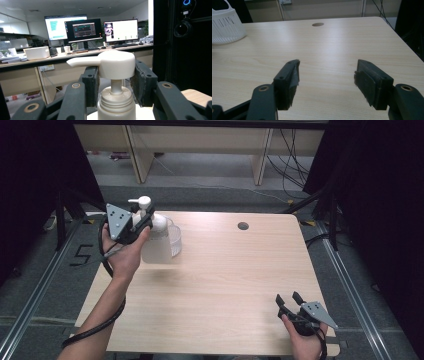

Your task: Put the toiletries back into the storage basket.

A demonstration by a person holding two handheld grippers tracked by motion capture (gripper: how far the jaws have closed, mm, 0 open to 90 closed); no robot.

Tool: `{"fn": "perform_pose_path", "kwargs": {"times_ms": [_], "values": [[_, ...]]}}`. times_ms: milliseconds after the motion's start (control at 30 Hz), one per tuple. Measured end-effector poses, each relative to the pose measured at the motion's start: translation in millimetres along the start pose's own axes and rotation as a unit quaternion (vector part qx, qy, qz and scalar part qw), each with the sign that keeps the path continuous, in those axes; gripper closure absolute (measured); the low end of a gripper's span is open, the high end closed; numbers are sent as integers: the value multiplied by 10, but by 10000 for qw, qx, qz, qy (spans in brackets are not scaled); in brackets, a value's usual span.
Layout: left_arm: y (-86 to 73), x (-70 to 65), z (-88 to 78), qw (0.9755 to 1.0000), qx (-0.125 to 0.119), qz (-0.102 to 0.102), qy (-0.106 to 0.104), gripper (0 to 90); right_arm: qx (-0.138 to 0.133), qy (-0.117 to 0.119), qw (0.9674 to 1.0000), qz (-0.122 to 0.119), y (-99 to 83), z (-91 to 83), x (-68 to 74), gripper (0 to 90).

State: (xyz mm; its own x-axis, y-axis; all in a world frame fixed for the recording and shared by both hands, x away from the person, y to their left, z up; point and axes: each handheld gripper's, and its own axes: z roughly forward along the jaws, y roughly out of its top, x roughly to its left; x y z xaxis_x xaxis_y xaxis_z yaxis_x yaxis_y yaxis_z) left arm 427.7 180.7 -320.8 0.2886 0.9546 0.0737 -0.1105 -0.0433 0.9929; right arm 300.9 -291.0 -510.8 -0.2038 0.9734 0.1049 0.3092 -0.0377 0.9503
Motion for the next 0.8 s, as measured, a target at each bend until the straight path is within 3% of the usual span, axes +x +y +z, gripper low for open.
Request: {"fn": "perform_pose_path", "kwargs": {"times_ms": [167, 333, 800], "values": [[22, 18, 34, 10000, -8, -3, 22, 592, -12, -29, 10000, -42, 1, 1, -4, 363], [50, 29, 59, 10000, -27, 7, 31, 592, 56, 27, 9999, 120, -1, 0, 18, 363], [81, 67, 139, 10000, -24, 13, 72, 592, 30, 106, 9999, 107, -5, 11, 11, 362]]}}
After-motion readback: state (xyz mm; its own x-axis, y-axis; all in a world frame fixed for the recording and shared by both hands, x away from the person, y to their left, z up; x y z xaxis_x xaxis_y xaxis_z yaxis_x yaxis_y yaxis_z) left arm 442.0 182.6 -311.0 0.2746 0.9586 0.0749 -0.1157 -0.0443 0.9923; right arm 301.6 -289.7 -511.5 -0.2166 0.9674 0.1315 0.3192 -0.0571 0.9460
